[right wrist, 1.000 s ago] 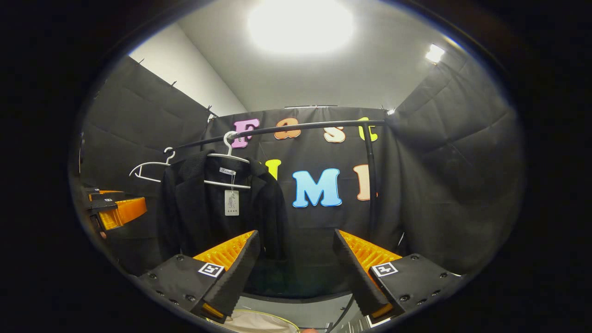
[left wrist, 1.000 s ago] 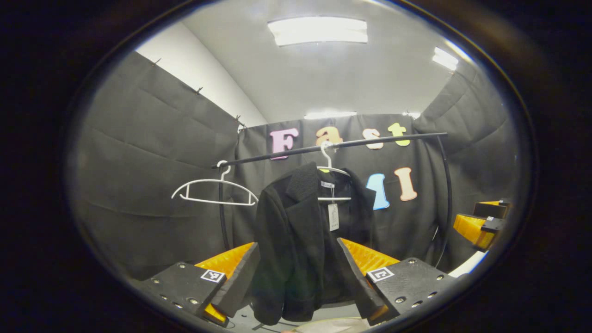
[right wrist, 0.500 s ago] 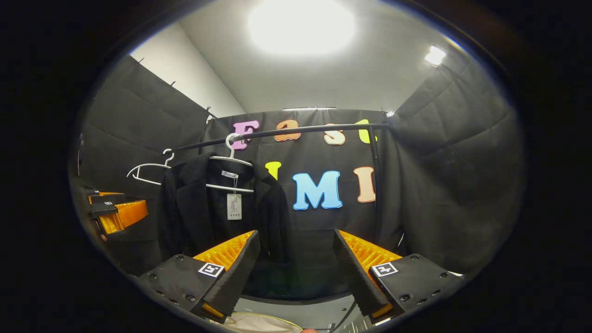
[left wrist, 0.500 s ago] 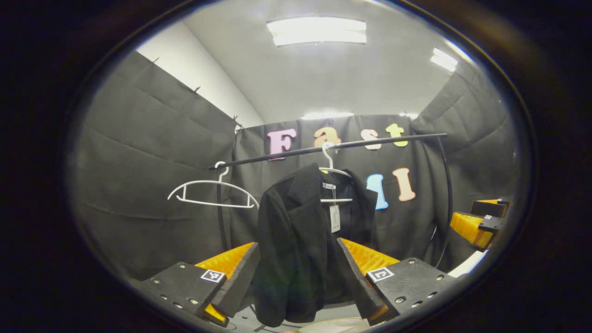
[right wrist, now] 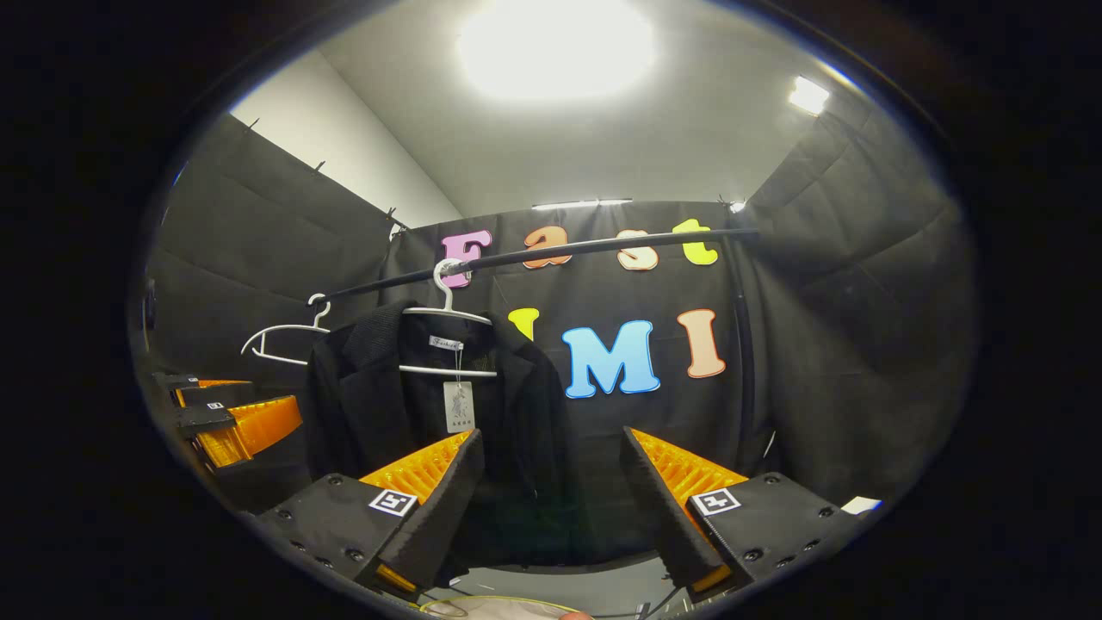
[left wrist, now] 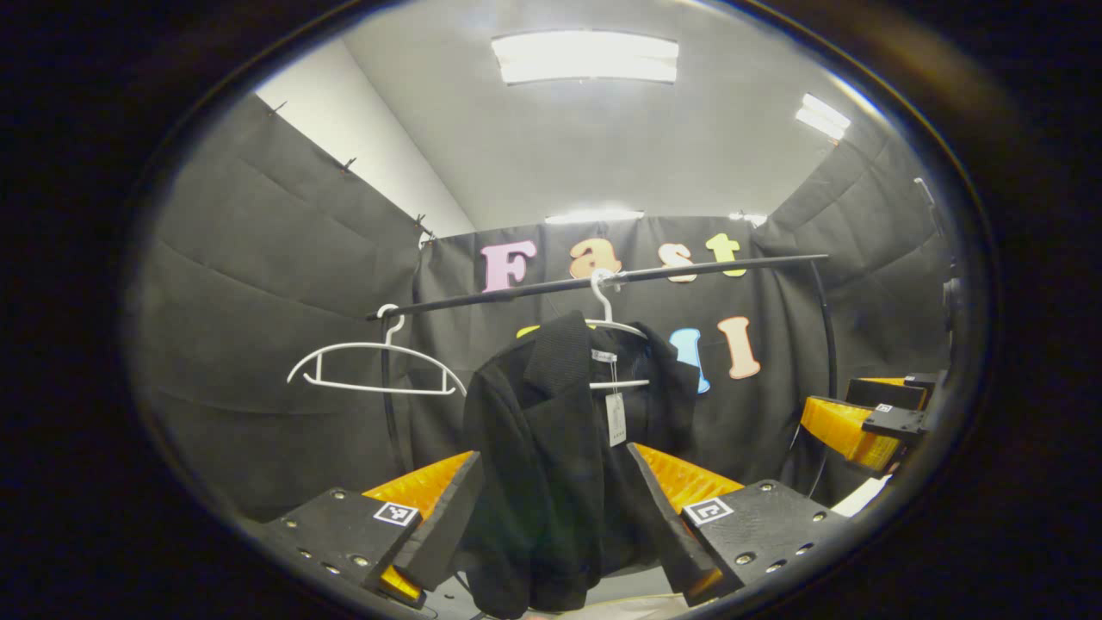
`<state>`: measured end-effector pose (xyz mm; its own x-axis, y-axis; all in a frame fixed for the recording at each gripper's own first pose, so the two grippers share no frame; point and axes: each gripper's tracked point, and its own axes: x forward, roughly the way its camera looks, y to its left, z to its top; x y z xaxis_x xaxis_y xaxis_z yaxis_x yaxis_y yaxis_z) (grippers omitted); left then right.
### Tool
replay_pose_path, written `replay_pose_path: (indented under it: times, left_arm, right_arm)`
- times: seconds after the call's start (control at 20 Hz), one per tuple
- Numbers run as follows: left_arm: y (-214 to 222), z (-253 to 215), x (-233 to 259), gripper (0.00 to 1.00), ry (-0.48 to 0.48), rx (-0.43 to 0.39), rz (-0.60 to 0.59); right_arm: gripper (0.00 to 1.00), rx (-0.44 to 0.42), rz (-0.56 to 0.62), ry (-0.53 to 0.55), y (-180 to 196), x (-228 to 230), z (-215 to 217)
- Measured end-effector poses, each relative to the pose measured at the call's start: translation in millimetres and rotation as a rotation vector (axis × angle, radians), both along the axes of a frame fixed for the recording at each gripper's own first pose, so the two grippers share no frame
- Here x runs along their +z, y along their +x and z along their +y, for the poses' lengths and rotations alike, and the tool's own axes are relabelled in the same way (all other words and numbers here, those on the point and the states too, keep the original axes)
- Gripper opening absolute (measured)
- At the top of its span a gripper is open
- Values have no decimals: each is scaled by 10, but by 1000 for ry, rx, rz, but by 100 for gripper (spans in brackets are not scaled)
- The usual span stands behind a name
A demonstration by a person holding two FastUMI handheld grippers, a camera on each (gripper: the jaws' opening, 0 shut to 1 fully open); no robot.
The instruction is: Grasp the clothes on the hanger with both hands and then place them into the laundry hamper below.
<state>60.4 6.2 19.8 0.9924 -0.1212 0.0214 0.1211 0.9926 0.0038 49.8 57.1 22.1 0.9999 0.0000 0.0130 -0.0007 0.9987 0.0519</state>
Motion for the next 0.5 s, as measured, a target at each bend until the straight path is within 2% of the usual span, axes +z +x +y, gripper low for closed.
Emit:
replay_pose_path:
  times: [0.2,0.5]
  left_arm:
    - [222,-147,56,95,-7,21,-10]
    - [531,-409,4,96,16,59,0]
  right_arm:
    - [100,54,9,23,304,4,32]
    - [97,157,17,46,783,-20,137]
